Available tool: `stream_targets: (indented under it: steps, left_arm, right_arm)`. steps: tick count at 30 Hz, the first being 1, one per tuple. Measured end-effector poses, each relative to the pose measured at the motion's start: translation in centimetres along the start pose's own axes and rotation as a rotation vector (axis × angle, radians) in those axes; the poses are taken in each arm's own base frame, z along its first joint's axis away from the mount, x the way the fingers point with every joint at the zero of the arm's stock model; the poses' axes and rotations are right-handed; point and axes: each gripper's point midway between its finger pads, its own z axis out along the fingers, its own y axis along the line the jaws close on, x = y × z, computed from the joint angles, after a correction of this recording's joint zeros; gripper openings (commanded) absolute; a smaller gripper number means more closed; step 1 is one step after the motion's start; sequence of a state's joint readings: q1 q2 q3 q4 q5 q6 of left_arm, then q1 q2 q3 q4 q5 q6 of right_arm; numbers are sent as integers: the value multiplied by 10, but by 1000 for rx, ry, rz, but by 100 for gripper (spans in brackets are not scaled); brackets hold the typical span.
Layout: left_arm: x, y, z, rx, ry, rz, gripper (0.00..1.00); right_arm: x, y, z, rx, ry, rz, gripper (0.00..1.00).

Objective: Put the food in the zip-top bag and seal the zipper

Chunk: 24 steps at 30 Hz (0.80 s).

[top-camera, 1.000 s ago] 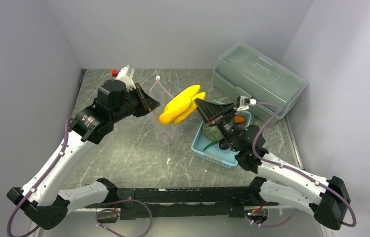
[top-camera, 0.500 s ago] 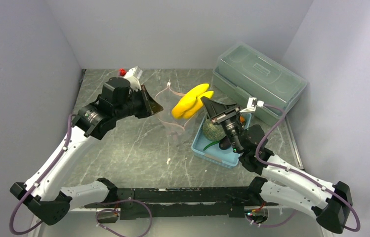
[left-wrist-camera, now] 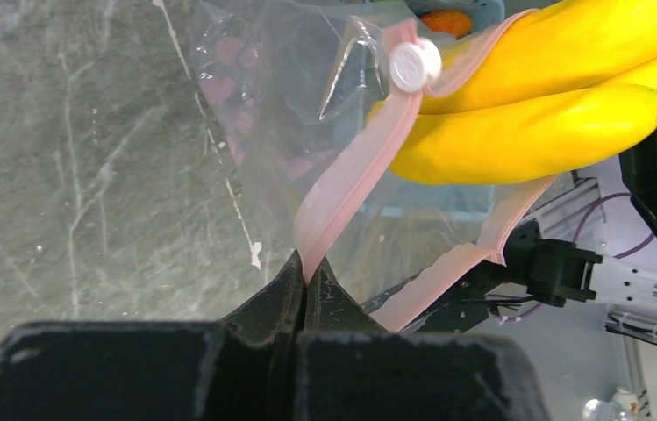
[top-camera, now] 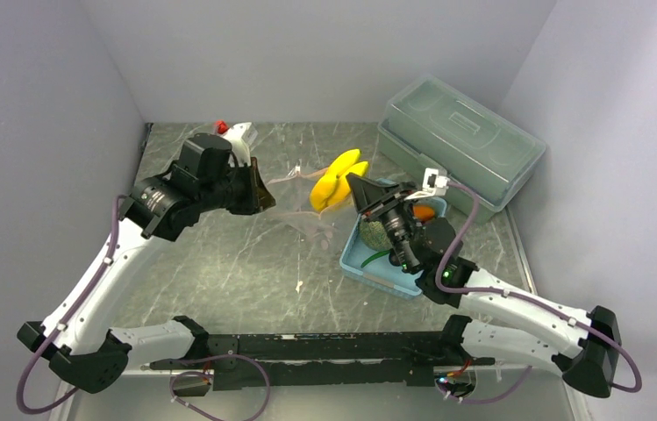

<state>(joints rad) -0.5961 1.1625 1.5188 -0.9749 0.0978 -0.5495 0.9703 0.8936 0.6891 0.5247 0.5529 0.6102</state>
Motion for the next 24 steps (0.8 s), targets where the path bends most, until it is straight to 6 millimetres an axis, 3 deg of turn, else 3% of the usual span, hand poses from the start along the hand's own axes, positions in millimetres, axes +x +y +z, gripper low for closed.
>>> stream_targets:
  steps: [9, 17, 21, 24]
  left_arm:
    - [2, 7, 1, -34, 29, 49, 0]
    - [-12, 0, 9, -28, 27, 78, 0]
    - [-20, -4, 8, -16, 12, 90, 0]
    - [-22, -5, 7, -14, 8, 95, 0]
  right_arm:
    - [31, 16, 6, -44, 72, -161, 0]
    - [51, 38, 14, -96, 122, -313, 0]
    - [63, 49, 17, -117, 145, -380, 12]
    - [74, 53, 21, -116, 165, -431, 12]
